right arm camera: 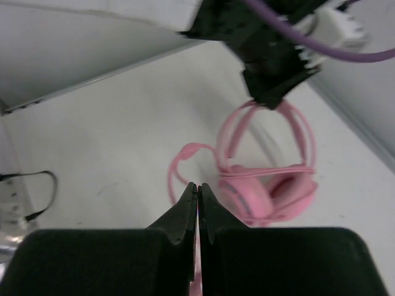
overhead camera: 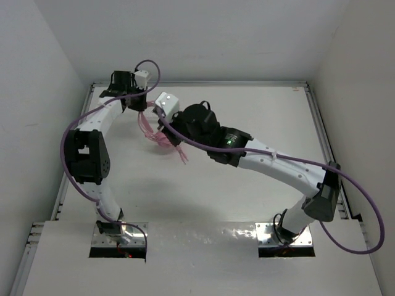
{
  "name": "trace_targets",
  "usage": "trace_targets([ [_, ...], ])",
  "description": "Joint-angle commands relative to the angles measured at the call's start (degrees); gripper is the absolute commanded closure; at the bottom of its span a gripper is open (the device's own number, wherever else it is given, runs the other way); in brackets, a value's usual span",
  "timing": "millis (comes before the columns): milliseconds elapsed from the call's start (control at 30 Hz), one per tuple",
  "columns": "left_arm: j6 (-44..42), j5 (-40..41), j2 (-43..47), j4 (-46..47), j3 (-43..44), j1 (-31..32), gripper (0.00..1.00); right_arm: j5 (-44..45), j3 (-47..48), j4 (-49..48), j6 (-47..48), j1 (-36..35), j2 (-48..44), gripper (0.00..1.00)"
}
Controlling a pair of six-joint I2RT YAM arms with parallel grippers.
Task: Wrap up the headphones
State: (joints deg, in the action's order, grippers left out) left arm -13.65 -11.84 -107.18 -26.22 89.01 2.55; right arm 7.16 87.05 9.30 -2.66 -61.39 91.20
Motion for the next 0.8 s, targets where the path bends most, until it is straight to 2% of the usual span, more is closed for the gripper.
trace_targets([
  [0,-10.7,-11.9,5.6,-2.3,2.0,0.7,1.0,6.8,2.3,1.3,4.2,4.2,-2.0,1.0],
  [167,-18.9,-14.4,6.0,-9.4,3.6,1.1,1.0,8.9,1.8,2.8,5.9,12.8,-2.3,1.0],
  [333,-20.9,-16.9,6.2,-15.6,5.9,1.1,1.0,9.0,3.2,5.2,9.2,18.6,0.2,1.0],
  [433,-18.4,-16.7,6.4,-15.1,6.2,1.1,1.0,0.8,1.3,9.7,15.1,18.4,0.8,0.99],
  [467,-16.7,-16.4,6.4,-14.6,6.0,1.1,1.0,-8.0,-0.1,10.9,17.7,18.1,0.6,0.94],
  [500,-15.5,-15.7,6.4,-13.3,5.9,1.1,1.0,-11.6,-2.3,10.8,17.6,17.4,-0.5,0.89],
  [533,-13.0,-15.5,6.3,-12.6,5.9,1.1,1.0,-14.8,-7.3,10.0,17.1,17.1,-1.1,0.77],
  [600,-10.1,-15.4,5.8,-10.9,6.2,0.8,1.0,-20.1,-12.0,6.8,16.5,14.1,-1.9,0.67],
  [667,-5.7,-14.6,5.4,-9.8,7.2,0.4,1.0,-17.6,-17.1,5.1,19.6,10.0,-1.9,0.54],
  [700,-4.4,-14.4,5.0,-8.9,7.5,0.1,1.0,-14.3,-18.1,4.4,20.9,5.8,-1.6,0.51],
  [767,-1.5,-14.3,4.5,-8.5,8.5,-0.3,1.0,-13.9,-18.1,4.5,21.0,2.9,0.9,0.45],
])
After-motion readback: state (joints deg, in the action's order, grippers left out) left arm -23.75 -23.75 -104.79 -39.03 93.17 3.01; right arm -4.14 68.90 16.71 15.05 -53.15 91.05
